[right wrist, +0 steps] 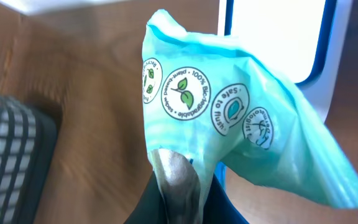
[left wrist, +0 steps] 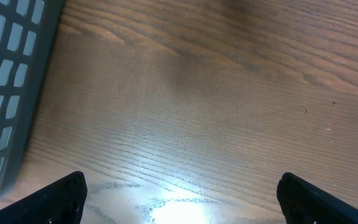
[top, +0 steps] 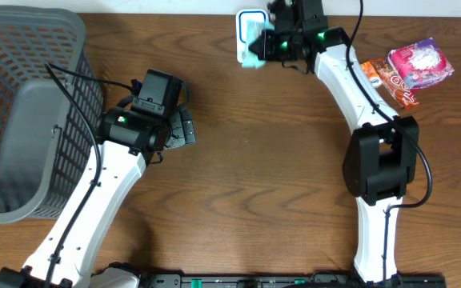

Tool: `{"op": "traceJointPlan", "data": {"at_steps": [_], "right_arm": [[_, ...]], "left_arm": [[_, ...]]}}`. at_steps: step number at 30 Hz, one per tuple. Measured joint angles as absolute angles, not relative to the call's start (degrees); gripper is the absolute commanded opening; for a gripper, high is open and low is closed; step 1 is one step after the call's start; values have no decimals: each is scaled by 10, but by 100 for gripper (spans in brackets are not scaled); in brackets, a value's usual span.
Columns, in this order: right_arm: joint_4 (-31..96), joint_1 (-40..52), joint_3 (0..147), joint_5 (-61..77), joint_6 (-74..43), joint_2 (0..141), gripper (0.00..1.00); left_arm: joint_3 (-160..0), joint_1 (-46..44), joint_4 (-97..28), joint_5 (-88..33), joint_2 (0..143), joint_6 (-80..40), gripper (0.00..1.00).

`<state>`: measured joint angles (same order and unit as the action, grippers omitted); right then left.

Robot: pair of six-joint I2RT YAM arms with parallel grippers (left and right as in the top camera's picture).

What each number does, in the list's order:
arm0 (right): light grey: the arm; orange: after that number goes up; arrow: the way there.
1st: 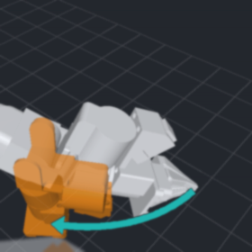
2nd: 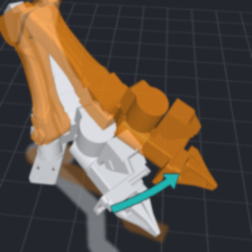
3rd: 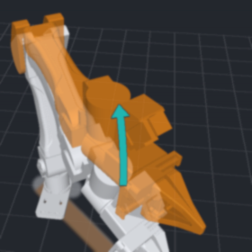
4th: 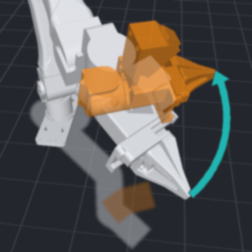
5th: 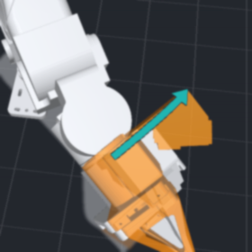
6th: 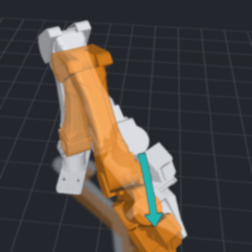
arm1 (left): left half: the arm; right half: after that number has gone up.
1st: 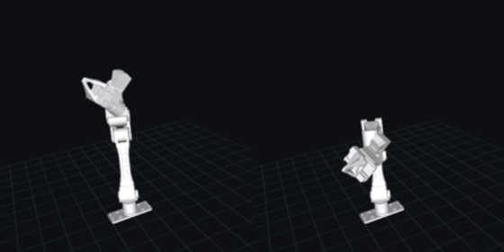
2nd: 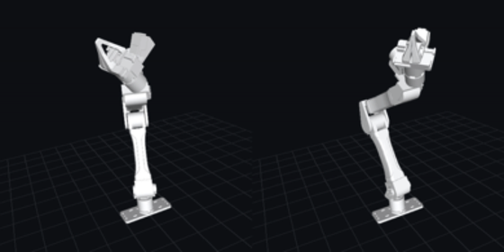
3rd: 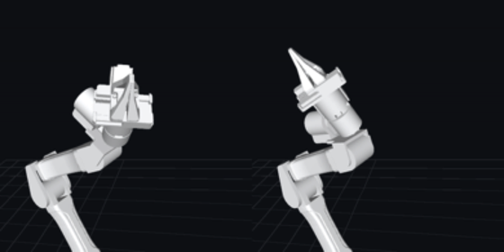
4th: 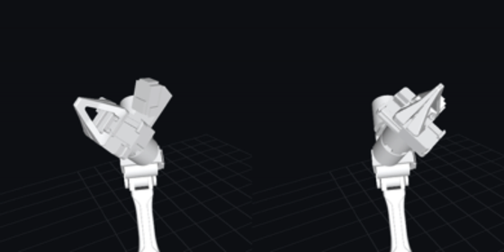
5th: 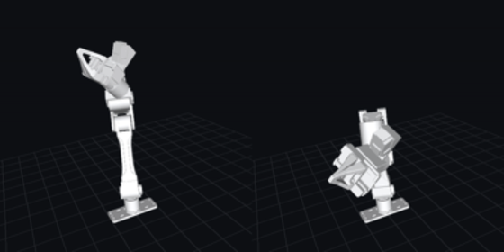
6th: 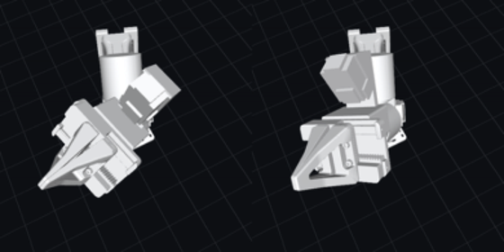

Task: Scan the item barcode
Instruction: 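Lift the green packet up to the white scanner, then carry the green packet right and drop it on the snack pile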

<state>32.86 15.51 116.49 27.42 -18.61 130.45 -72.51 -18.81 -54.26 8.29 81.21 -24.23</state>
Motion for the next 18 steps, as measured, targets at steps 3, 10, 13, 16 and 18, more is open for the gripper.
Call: {"op": "traceJointPlan", "data": {"at_steps": [3, 10, 13, 16, 18], "right_arm": [[274, 156, 1165, 226, -192, 1305, 1], [168, 156, 1165, 117, -230, 1317, 1], [122, 157, 1166, 114, -245, 1339, 1], [116, 158, 1166, 128, -262, 1367, 1], [122, 158, 1166, 140, -268, 1383, 1]], "left_arm": [[-725, -188, -542, 83, 812, -242, 98], [-725, -188, -542, 83, 812, -242, 98], [-725, -188, -542, 83, 812, -242, 98], [-725, -188, -543, 83, 812, -242, 98], [-725, -188, -543, 83, 812, -242, 98]]}}
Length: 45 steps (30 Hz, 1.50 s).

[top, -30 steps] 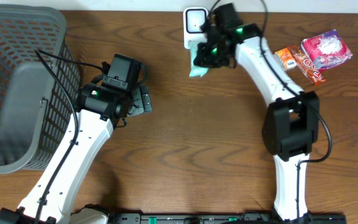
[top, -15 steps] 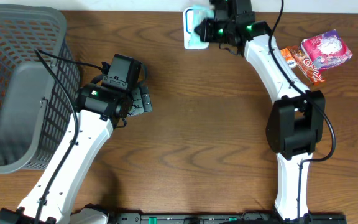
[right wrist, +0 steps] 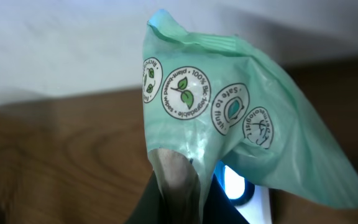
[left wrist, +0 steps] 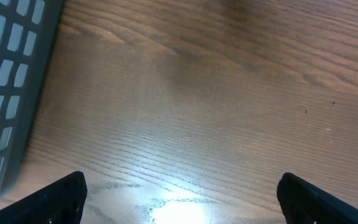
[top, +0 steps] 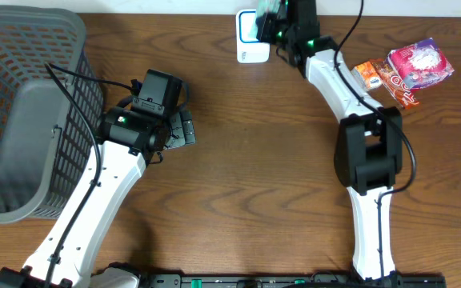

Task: Scan the item barcode
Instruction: 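Carry the green packet right and drop it on the snack pile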

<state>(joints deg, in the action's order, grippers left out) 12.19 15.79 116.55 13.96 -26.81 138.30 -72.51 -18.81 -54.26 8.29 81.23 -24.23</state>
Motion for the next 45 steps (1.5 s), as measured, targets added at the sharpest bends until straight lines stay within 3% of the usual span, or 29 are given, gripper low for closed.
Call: {"op": "traceJointPlan", "data": {"at_steps": [10, 20, 21, 23, 24, 25, 35, 45], "right_arm": [[236, 119, 1165, 127, -244, 1350, 1], [475, -15, 1172, -116, -139, 1272, 1], [489, -26, 1171, -133, -134, 1275, 3], [507, -40, 1169, -149, -128, 1279, 23], [513, -45, 1168, -151, -125, 1280, 52], [516, -48, 1167, -151, -121, 1280, 99], [580, -46, 1165, -146, -121, 1263, 99], [678, -16, 1163, -71, -172, 1013, 99]], "left_arm": [[-725, -188, -542, 83, 812, -242, 98], [-725, -188, -543, 83, 812, -242, 98], [-725, -188, -542, 83, 812, -242, 98], [-725, -188, -543, 83, 812, -242, 98], [-725, -188, -542, 83, 812, -242, 98], [-725, -188, -543, 83, 812, -242, 98], [-725, -188, -543, 83, 812, -242, 98], [-725, -188, -542, 83, 812, -242, 98]]}}
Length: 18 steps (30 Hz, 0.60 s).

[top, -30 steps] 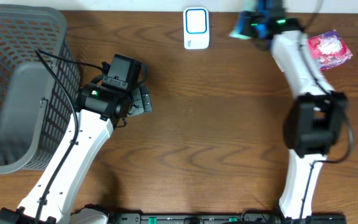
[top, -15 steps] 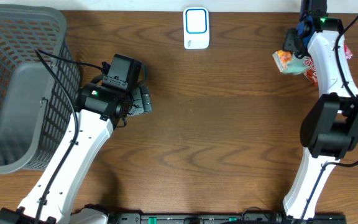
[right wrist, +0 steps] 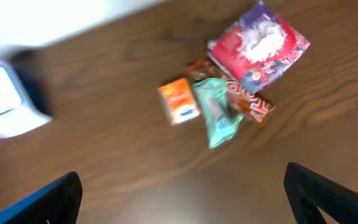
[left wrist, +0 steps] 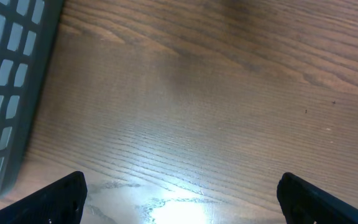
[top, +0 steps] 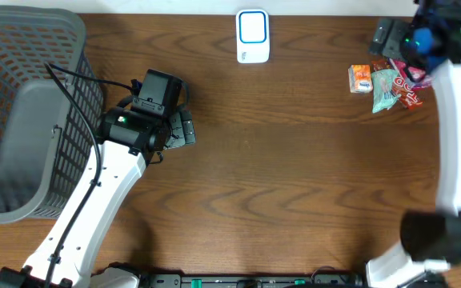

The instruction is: Scan the item barcode

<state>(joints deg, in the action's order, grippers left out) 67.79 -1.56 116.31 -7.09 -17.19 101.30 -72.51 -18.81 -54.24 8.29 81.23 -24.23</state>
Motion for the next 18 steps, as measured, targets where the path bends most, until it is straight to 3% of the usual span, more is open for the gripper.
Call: {"op": "traceJointPlan", "data": {"at_steps": [4, 18], "right_arm": [[707, 20, 1138, -67, -195, 927, 99], [620, 159, 738, -84, -280, 594, 99]], "left_arm": [[-725, -188, -543, 83, 812, -242, 98], [-725, -188, -542, 83, 812, -242, 98]]}}
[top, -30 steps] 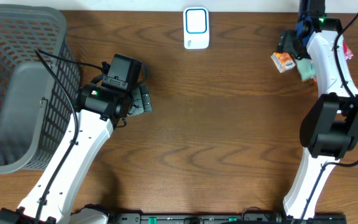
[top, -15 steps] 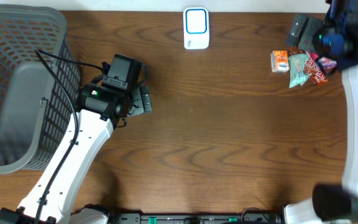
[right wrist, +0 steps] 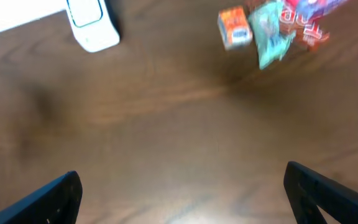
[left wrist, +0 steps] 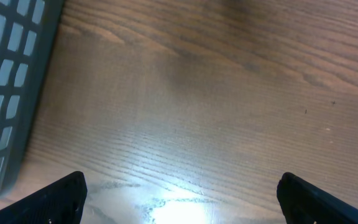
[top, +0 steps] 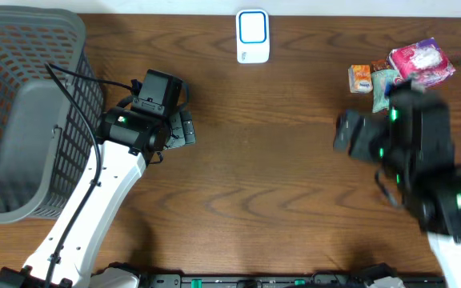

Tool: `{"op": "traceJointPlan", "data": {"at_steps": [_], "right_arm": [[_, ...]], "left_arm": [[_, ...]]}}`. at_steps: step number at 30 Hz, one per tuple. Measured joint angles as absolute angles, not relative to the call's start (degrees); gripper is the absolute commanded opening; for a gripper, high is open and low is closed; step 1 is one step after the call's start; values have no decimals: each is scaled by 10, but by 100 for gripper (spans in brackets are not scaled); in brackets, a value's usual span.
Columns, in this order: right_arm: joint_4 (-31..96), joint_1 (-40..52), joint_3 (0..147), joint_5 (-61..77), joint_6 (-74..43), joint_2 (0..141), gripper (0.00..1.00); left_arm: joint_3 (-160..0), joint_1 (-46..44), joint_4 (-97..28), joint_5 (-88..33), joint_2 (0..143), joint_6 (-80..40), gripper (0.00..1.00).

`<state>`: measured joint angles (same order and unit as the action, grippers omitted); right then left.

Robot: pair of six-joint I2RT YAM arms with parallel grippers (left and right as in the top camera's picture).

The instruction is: Scan the item barcode

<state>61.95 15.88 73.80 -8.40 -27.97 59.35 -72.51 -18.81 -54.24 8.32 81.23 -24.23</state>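
Note:
The white and blue scanner (top: 253, 36) stands at the table's far edge and also shows as the scanner (right wrist: 92, 25) in the right wrist view. The teal pouch (top: 385, 85) lies at the far right between an orange packet (top: 360, 78) and a pink pack (top: 421, 60); the right wrist view shows the same teal pouch (right wrist: 271, 31). My right gripper (right wrist: 182, 205) is open and empty over bare wood, well short of the pile. My right arm (top: 410, 156) is blurred. My left gripper (left wrist: 179, 205) is open and empty beside the basket.
A large grey mesh basket (top: 22, 112) fills the left side, and its wall (left wrist: 11, 74) shows in the left wrist view. The left arm (top: 126, 152) stretches from the near edge to the basket's side. The brown wooden table (top: 262, 160) runs between the arms.
My right arm has drawn back from the far right corner toward the near right of the table. The pile with the teal pouch lies farther from the open gripper. The left arm has not moved.
My right gripper was shut on the teal pouch at the scanner, and still held it there shortly after. Then the pouch lay among the packs at the far right with the gripper open above it. Now the arm is farther back.

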Motion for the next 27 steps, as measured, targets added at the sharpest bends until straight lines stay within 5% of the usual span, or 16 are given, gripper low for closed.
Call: {"op": "traceJointPlan", "data": {"at_steps": [8, 27], "right_arm": [[634, 164, 622, -5, -303, 553, 99], [683, 164, 620, 32, -306, 562, 99]], "left_arm": [[-725, -188, -542, 83, 812, -242, 98], [-725, -188, -542, 83, 812, -242, 98]]}}
